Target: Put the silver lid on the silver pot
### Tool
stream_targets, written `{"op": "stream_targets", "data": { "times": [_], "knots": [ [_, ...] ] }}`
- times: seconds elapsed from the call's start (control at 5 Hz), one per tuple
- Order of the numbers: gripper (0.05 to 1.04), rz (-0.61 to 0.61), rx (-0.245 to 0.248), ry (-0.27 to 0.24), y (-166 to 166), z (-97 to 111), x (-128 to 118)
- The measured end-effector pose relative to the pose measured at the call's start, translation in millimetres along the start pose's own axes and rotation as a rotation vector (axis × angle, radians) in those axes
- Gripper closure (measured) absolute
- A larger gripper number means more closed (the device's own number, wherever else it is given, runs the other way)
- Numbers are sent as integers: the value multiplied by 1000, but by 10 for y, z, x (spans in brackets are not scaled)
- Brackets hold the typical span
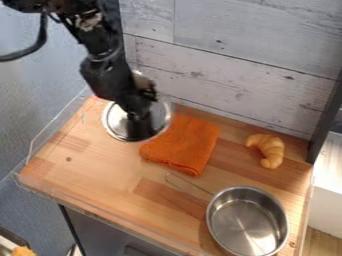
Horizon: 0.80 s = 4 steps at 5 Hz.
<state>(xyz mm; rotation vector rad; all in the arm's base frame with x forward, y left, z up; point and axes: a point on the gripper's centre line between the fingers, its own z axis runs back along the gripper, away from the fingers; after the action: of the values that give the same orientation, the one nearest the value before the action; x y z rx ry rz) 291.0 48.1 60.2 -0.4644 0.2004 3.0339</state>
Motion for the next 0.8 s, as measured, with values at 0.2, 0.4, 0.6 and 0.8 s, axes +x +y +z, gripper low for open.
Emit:
{"op": "stream_targets", "data": {
  "times": [0.2, 0.4, 0.6, 0.8],
  "knots": [
    [805, -64, 47, -29, 416, -40, 72],
    [805, -130, 75, -57, 778, -138, 154],
    [805, -189, 115, -63, 1085, -234, 181],
    [805, -258, 145, -108, 1335, -422, 262]
  ]
}}
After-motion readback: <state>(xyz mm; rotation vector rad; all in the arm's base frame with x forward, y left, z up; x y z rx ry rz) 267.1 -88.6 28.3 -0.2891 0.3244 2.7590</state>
